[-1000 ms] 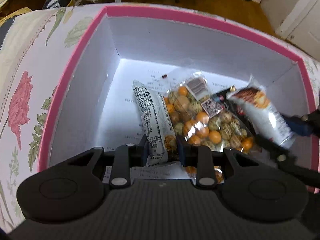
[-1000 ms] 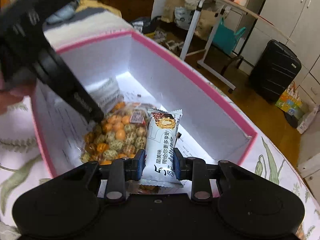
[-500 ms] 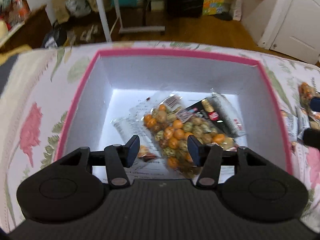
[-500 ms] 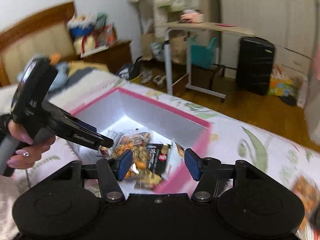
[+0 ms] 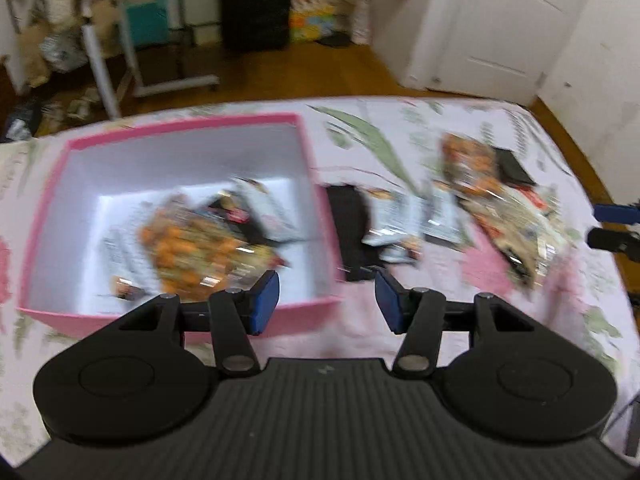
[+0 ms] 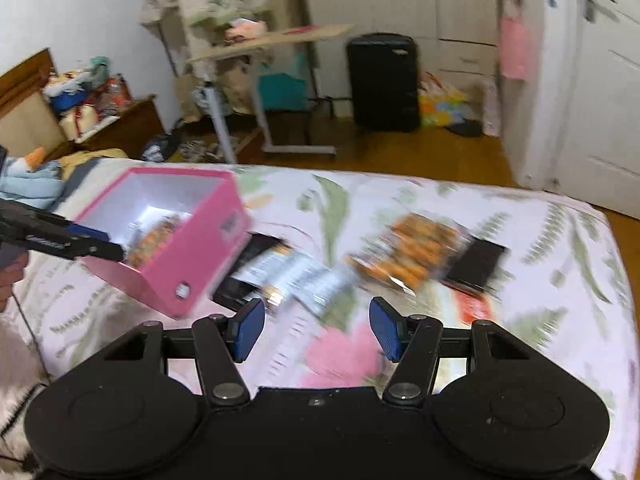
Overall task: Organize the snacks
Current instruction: 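Move both tools back over the remaining snacks, then grasp the white noodle bag with orange label with the right gripper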
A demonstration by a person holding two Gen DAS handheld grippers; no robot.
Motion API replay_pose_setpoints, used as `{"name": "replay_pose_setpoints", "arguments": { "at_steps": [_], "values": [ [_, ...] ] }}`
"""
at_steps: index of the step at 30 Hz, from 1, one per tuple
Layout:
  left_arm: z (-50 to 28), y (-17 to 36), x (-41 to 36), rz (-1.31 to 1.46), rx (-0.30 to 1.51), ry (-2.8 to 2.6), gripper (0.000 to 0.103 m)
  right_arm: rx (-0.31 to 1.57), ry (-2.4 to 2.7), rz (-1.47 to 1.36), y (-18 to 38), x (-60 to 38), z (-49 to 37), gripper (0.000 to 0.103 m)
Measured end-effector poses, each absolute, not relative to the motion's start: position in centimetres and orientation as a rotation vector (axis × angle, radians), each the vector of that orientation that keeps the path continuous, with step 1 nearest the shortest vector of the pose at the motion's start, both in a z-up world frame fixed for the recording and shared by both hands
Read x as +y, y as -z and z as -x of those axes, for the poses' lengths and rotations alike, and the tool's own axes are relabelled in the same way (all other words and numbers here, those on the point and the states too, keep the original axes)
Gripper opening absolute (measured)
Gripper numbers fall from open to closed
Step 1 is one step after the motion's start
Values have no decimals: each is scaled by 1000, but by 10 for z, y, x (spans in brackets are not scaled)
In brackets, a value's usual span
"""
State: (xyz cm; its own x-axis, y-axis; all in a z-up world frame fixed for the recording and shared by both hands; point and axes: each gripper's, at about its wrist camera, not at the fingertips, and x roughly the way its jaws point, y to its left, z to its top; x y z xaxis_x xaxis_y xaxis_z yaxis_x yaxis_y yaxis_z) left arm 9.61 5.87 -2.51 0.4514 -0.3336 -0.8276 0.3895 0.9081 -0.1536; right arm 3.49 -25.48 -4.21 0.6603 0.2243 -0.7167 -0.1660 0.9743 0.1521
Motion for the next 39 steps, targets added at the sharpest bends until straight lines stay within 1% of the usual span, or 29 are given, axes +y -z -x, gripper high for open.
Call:
{"name": "replay_pose_setpoints", "arguments": {
  "at_steps": [4, 6, 9, 12, 17, 20, 22, 24, 25, 27, 31, 34, 39],
  "values": [
    [-87, 33, 17, -70, 1044, 525, 52, 854, -164, -54, 54, -284, -36, 69],
    [-88, 41, -7, -88, 1061, 572, 52, 867, -144, -65, 63, -300, -41, 78],
    [-93, 54, -40, -61, 1088, 619, 52, 879, -103, -75, 76, -321, -53, 85],
    [-96, 70, -75, -32, 1077, 635, 53, 916, -69, -110, 90, -339, -72, 85],
    [-108, 106, -131, 14, 1074, 644, 59, 997, -60, -197, 118, -367, -101, 85],
    [-116, 129, -156, 35, 1103, 619, 59, 1048, -48, -243, 138, -382, -116, 85],
    [-121, 139, -164, 83, 1131, 628, 60, 1070, -51, -283, 149, -390, -123, 85],
    [-123, 147, -171, 114, 1144, 635, 62, 1084, -56, -313, 159, -396, -128, 85],
    [-125, 151, -176, 125, 1156, 637, 65, 1089, -59, -323, 164, -398, -130, 85],
    [-127, 158, -184, 131, 1177, 630, 66, 1096, -72, -368, 174, -402, -132, 89],
    [-125, 160, -192, 114, 1156, 655, 68, 1114, -101, -491, 188, -406, -131, 91],
    [-125, 165, -190, 162, 1164, 676, 72, 1113, -107, -447, 188, -398, -130, 91],
    [-125, 168, -186, 237, 1206, 717, 73, 1135, -100, -440, 188, -394, -133, 91]
  ]
}}
